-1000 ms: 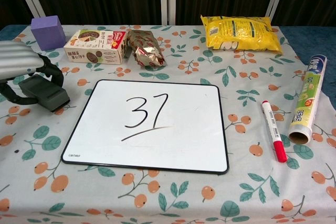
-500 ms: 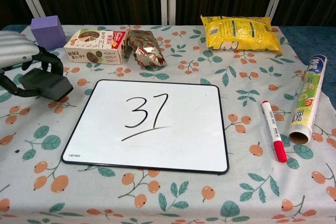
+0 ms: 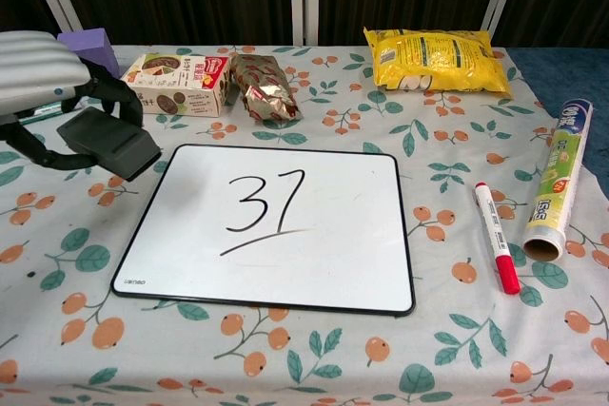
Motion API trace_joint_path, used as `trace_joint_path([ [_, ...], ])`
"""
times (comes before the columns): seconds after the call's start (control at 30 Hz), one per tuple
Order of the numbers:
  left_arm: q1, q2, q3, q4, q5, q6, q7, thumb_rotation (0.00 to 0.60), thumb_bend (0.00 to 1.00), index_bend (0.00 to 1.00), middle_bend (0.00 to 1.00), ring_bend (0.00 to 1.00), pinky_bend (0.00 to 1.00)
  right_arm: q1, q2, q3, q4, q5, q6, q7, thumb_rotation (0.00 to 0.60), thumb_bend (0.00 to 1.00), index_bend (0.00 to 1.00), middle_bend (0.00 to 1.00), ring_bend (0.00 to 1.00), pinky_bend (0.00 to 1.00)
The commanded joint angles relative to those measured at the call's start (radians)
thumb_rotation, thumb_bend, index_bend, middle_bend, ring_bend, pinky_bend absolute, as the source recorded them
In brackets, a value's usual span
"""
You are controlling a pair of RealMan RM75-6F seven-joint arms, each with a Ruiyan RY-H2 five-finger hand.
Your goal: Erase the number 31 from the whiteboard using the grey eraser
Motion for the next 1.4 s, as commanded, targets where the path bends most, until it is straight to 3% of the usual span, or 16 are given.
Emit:
trace_joint_path([
  [0.03, -0.025, 0.018, -0.014, -0.159, 0.013, -0.047, 0.149, 0.600, 0.36, 0.61, 0.55, 0.45, 0.56, -0.003, 0.001, -0.001, 0.003, -0.001, 0.004, 0.006, 0.600, 0.19, 0.00, 0.00, 0.00, 0.00],
  [0.23, -0.031, -0.030, -0.020, -0.256, 0.011, -0.096, 0.322, 0.600, 0.38, 0.62, 0.55, 0.46, 0.57, -0.015, 0.007, 0.005, 0.021, 0.009, 0.023, 0.043, 0.600, 0.20, 0.00, 0.00, 0.00, 0.00],
  [0.6, -0.049, -0.170, -0.027, -0.218, -0.037, -0.193, 0.446, 0.600, 0.38, 0.63, 0.56, 0.47, 0.58, -0.022, -0.003, 0.018, 0.067, 0.027, 0.031, 0.094, 0.600, 0.20, 0.00, 0.00, 0.00, 0.00],
  [1.03, -0.056, -0.205, -0.058, -0.179, -0.120, -0.229, 0.518, 0.600, 0.40, 0.65, 0.57, 0.47, 0.57, -0.017, -0.006, 0.016, 0.103, 0.015, 0.021, 0.143, 0.600, 0.23, 0.00, 0.00, 0.00, 0.00],
  [1.4, -0.071, -0.209, -0.053, -0.178, -0.160, -0.265, 0.539, 0.600, 0.40, 0.65, 0.57, 0.47, 0.57, -0.017, -0.005, 0.018, 0.112, 0.015, 0.020, 0.159, 0.600, 0.23, 0.00, 0.00, 0.00, 0.00],
])
